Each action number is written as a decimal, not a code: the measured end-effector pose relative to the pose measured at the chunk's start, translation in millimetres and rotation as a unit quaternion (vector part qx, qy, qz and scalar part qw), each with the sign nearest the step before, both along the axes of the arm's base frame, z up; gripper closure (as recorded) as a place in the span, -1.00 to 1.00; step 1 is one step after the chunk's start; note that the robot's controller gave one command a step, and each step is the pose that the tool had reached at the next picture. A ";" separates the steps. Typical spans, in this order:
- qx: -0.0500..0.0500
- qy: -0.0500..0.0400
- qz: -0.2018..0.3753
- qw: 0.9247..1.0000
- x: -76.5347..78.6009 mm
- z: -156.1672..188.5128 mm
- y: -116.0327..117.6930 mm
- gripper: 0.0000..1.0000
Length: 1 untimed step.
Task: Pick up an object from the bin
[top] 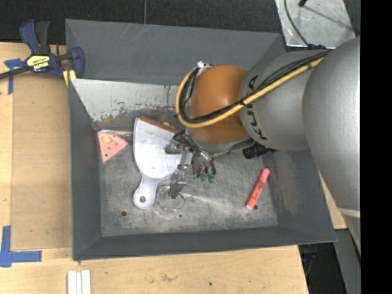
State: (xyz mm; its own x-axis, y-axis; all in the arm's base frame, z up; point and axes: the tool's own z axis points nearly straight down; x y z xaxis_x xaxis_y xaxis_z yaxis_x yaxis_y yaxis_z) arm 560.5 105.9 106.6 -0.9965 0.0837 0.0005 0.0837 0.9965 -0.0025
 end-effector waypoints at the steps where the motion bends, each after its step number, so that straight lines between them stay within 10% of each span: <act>1: 0.002 -0.003 -0.027 1.000 3.9 -3.1 -1.0 -1.00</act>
Offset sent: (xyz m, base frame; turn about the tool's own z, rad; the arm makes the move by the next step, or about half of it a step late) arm -0.0388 0.0105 -0.0366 0.3334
